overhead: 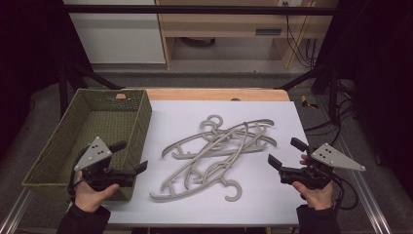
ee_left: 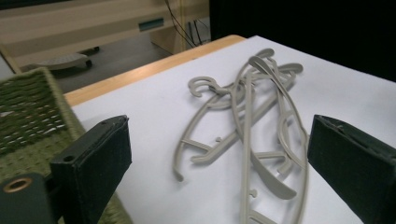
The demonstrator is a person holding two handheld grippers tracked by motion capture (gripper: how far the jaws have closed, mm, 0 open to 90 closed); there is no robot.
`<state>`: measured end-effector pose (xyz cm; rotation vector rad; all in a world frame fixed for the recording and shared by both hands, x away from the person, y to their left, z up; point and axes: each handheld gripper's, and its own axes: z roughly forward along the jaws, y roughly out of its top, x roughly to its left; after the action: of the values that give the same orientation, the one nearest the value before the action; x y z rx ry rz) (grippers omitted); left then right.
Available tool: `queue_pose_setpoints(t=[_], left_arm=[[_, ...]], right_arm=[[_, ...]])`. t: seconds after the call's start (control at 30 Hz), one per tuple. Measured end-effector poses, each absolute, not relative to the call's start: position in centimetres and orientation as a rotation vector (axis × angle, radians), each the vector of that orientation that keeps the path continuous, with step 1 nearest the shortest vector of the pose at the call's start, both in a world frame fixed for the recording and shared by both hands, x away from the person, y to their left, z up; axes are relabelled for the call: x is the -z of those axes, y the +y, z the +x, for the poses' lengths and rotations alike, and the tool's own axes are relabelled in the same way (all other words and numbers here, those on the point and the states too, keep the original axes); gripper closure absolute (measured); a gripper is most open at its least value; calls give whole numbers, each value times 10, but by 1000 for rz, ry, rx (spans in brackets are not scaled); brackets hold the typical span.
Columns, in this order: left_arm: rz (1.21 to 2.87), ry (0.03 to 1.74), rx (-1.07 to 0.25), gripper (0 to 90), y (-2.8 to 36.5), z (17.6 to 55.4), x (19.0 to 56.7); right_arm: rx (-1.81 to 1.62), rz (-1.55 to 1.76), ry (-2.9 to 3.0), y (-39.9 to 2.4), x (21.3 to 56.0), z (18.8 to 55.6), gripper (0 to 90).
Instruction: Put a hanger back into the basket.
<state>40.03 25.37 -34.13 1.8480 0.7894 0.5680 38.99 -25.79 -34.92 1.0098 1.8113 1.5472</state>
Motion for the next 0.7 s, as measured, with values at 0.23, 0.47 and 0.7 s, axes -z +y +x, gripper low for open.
queue_pose_setpoints(t=[0.23, 0.47, 0.7], left_arm=[[1936, 739, -527, 61, 224, 402, 347], [2102, 674, -439, 77, 190, 404, 363], [2227, 638, -382, 99, 163, 408, 379]], right_arm=[[-1545, 1002, 1819, -255, 348, 389, 61], [-1545, 1005, 1829, -254, 348, 389, 61], [-1537, 998, 1840, -252, 349, 390, 60]])
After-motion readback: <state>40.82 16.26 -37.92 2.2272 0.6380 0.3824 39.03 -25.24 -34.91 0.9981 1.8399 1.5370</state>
